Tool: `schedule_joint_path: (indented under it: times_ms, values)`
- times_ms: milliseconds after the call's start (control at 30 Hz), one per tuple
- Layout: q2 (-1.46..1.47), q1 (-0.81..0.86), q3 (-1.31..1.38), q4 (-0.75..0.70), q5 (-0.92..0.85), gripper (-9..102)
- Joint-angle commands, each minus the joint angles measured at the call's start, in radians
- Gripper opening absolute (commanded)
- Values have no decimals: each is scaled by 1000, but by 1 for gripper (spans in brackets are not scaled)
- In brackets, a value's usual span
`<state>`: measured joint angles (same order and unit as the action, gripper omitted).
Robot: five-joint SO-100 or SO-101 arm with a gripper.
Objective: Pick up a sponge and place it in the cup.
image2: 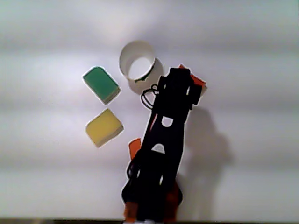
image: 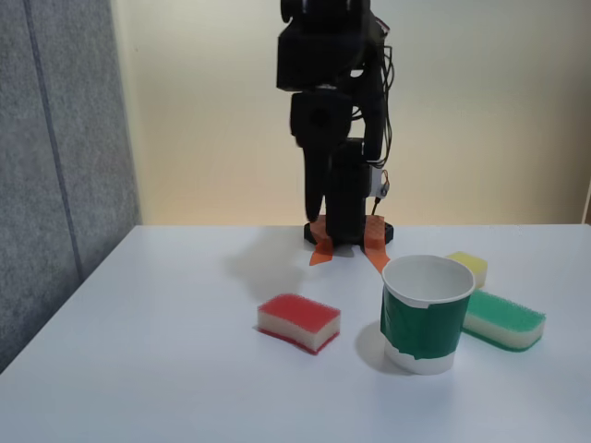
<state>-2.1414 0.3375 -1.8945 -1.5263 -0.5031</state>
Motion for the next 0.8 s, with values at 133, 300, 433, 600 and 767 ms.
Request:
schedule_joint_path:
  times_ms: [133,300,433,600,767]
  values:
    - [181,60,135,41,-107,0]
    - [301,83,206,61,-150,0]
    - [357,92,232,92,-170,0]
    - [430,98,262,133,-198,0]
    - [456,94,244,218,-196,0]
